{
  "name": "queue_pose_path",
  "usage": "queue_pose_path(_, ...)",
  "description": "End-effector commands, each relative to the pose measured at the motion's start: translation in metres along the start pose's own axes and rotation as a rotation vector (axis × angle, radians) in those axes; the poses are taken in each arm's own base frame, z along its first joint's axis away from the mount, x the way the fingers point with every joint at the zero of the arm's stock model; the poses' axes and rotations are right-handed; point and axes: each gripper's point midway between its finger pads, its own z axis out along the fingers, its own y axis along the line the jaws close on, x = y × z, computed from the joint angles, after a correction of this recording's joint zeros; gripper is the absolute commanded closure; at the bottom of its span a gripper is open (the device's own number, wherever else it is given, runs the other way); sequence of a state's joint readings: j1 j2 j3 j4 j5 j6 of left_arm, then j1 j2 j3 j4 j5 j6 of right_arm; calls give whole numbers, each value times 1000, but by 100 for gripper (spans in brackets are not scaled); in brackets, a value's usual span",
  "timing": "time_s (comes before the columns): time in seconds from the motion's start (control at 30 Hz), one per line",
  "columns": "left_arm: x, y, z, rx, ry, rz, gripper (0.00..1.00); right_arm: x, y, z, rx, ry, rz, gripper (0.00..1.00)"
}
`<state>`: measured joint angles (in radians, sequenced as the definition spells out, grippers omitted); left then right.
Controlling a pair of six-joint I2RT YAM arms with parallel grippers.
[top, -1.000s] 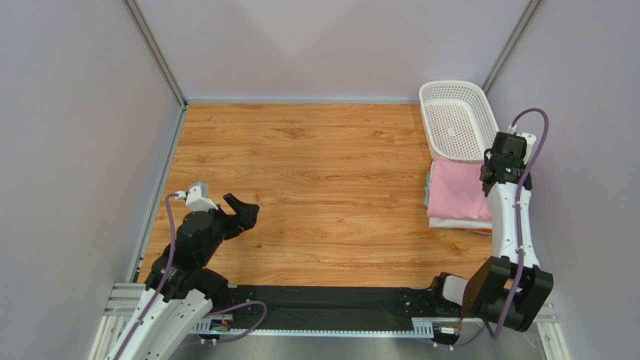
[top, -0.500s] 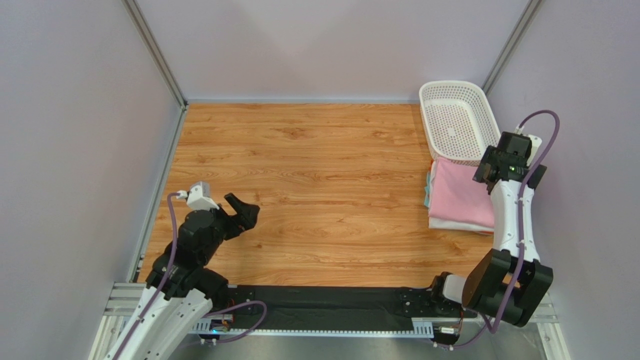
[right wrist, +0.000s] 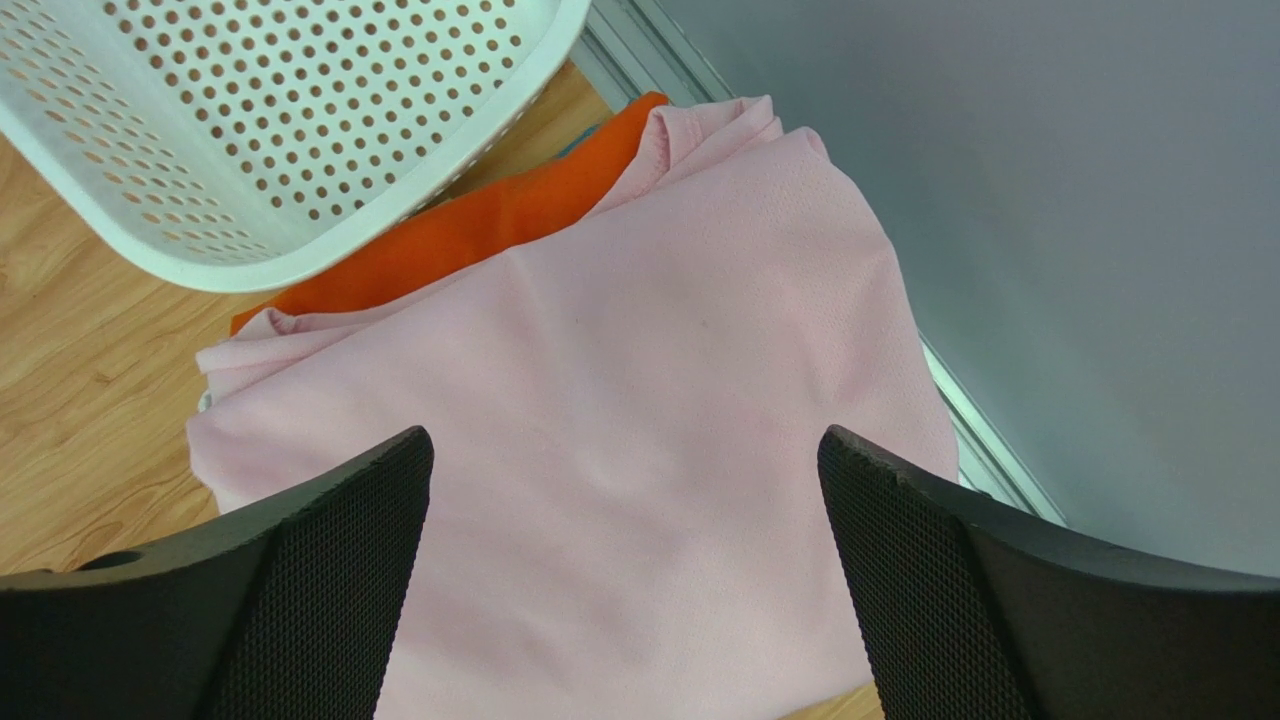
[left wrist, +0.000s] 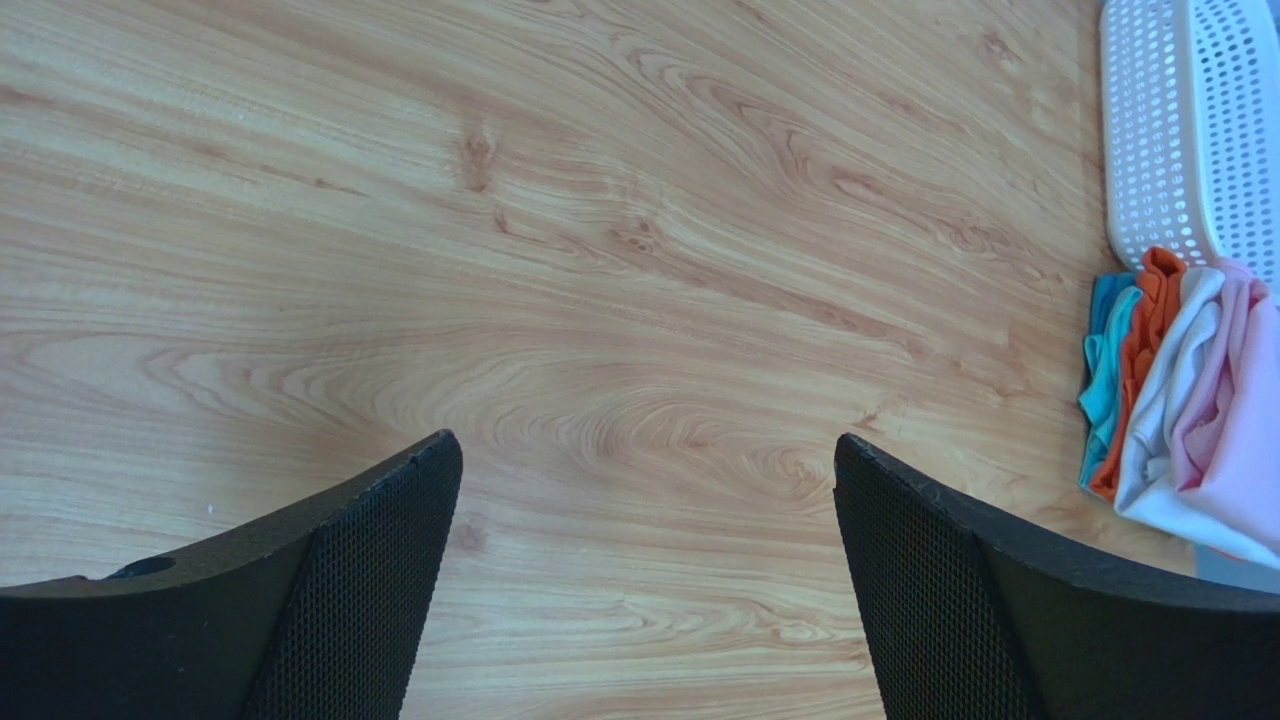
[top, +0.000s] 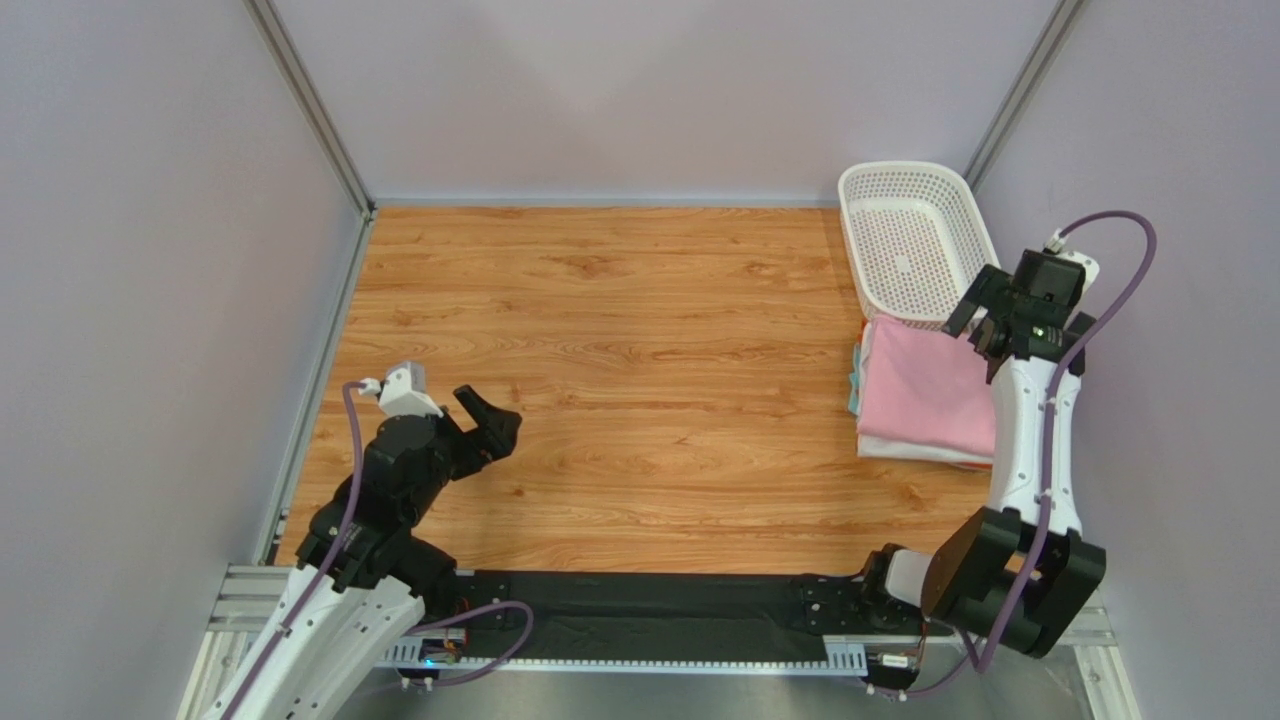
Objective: Fold and stack the t-shirts
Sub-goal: Neatly place the folded tshirt to the corner
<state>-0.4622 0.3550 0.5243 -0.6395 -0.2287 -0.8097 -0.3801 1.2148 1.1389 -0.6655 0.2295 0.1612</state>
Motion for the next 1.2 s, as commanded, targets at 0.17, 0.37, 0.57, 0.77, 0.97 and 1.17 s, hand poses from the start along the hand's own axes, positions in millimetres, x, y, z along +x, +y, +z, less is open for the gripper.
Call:
queue_pose_path(0.17,-2,-2,1,-2,2,-2,0,-20,0,61,22,14,48,0)
queue_pose_path(0.37,-2,0,2,-14,6,7,0,-28,0,95,43,27,19,0)
queue_pose_path(0.57,-4,2,3,-29,-1,11,0,-5,4,113,-11,106,74,0)
queue_pose_path(0.77,-4,2,4,-40,0,13,0,-4,20,111,-109,128,111,0)
queue_pose_path(0.97,-5,2,5,-67,29,27,0,-49,50,46,-310,42,136,0)
queue_pose_path(1.17,-13,0,-6,-130,72,29,0,-43,87,-37,-440,-23,117,0)
